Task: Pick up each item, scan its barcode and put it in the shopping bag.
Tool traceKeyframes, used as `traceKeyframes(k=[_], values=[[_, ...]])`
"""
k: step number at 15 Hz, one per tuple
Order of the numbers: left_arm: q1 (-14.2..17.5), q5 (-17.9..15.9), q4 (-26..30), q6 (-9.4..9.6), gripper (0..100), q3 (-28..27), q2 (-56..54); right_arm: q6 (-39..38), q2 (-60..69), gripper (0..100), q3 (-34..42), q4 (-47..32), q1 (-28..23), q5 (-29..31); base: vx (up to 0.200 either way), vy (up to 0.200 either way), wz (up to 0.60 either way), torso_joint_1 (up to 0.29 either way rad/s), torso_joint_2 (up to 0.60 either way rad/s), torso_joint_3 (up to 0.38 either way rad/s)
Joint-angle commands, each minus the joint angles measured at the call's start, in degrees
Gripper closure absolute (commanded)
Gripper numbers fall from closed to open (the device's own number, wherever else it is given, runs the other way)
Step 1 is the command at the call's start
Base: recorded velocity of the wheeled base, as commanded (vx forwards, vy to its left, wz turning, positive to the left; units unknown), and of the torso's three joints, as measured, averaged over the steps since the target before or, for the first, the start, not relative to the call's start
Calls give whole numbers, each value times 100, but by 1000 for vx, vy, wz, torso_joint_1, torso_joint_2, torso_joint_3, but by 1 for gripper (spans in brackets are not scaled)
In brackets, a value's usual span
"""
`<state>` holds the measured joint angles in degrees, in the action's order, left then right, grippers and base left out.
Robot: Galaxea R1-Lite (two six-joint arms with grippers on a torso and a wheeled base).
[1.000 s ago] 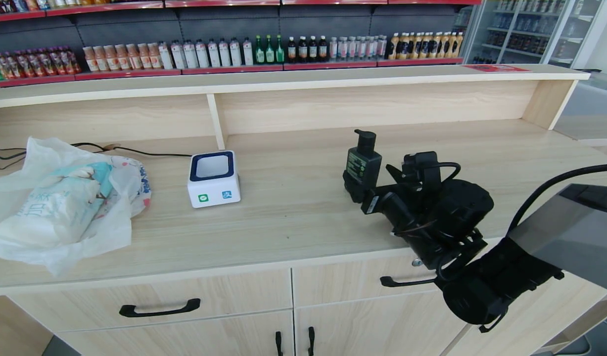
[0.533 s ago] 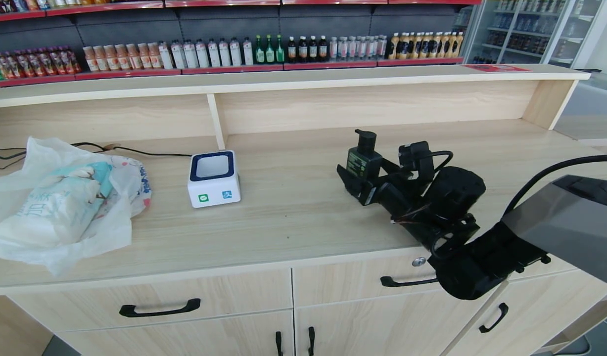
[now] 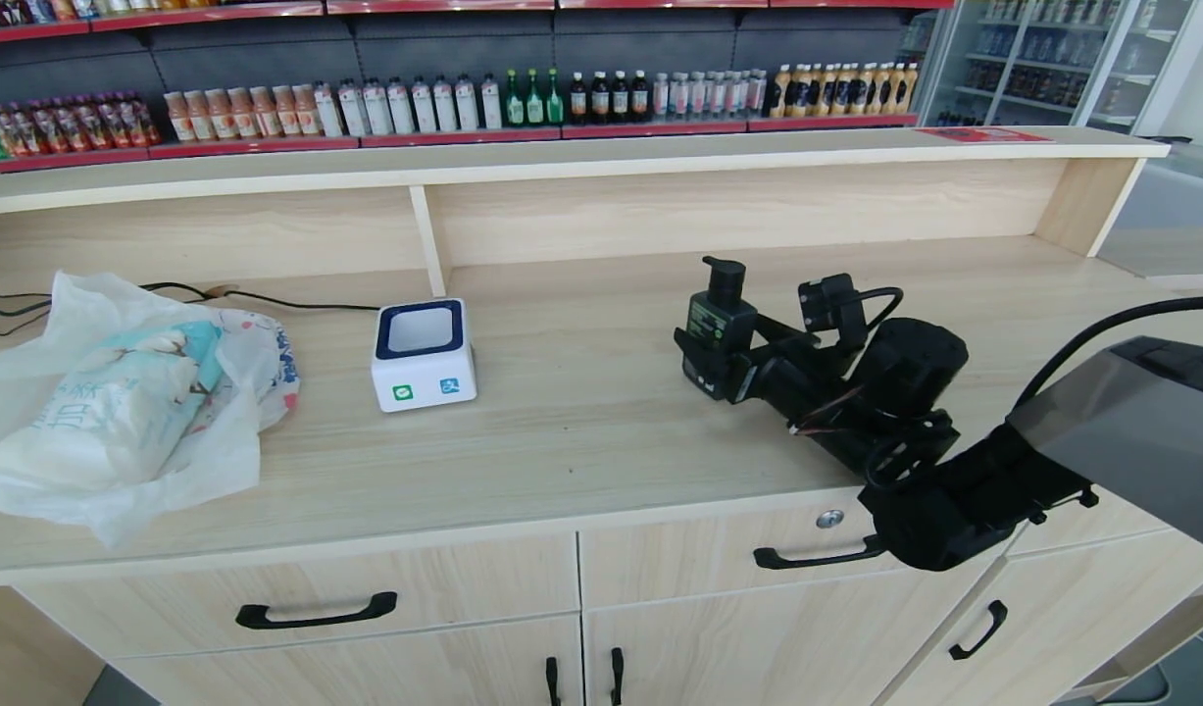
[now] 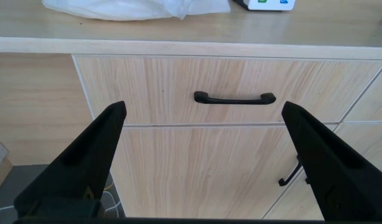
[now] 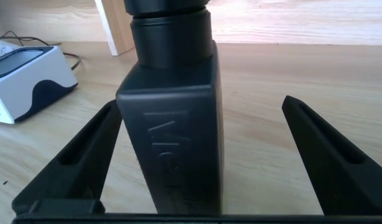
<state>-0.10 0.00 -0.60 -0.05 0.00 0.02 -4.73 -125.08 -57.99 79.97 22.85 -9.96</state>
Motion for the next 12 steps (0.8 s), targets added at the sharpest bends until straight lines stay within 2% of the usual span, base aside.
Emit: traceKeyframes(k=[1,9,10,12], values=[[1,0,-2,-4,0,0,-2,-54,-17,0,-169,-61,1,-6,0,0,0,0,0,0],[1,0,-2,-4,0,0,-2,-90,-157,0,-195,-69,1,-76,0,0,0,0,0,0],[1,0,-2,-4,0,0,-2,-90,-157,100,-169,-78,1,-68,0,0,0,0,0,0],[1,0,-2,-4,0,0,-2,-90,-157,100,-204,-69,-8,-68,0,0,0,0,0,0]])
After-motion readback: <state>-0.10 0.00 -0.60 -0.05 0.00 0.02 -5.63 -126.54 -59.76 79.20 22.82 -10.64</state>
